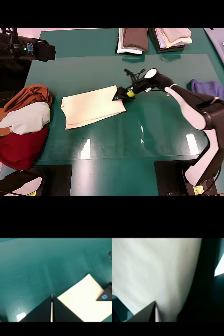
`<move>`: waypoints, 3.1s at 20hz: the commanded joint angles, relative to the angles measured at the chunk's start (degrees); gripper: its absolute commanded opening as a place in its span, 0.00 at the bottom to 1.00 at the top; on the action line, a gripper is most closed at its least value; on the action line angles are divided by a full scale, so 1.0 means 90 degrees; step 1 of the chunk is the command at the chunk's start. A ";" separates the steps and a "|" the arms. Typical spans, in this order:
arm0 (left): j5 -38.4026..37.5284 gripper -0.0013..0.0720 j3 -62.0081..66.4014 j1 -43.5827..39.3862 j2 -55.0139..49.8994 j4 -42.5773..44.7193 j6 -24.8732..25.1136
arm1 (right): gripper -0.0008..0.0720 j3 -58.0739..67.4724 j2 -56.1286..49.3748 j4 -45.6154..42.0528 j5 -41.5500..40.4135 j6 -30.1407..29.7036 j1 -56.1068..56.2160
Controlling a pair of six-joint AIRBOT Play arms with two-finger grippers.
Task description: Fold the shirts.
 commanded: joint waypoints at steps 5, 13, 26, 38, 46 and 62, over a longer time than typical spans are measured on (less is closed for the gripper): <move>0.0313 0.04 0.0002 -0.0512 -0.0002 -0.0262 -0.0172 | 0.03 0.1486 -0.0192 -0.0121 -0.0461 -0.0160 0.0197; 0.0692 0.05 0.0002 -0.1615 -0.0002 -0.0270 -0.0172 | 0.03 0.1627 0.1736 -0.2844 0.0359 0.0476 -0.2725; 0.1156 0.05 0.0002 -0.1613 -0.0002 -0.0372 -0.0364 | 0.03 0.1634 0.2426 -0.2907 0.0248 0.0682 -0.6783; 0.1100 0.05 0.0002 -0.1613 -0.0002 -0.0393 -0.0338 | 0.03 0.2951 0.2613 -0.2460 0.1583 0.0682 -0.7011; 0.0772 0.05 0.0002 -0.1613 -0.0002 -0.0389 -0.0284 | 0.03 0.0792 0.3878 -0.3589 0.1498 0.0644 -0.7648; 0.0782 0.05 0.0002 -0.1613 -0.0002 -0.0389 -0.0284 | 0.74 -0.0585 0.5294 -0.3007 0.1372 0.0549 -0.7179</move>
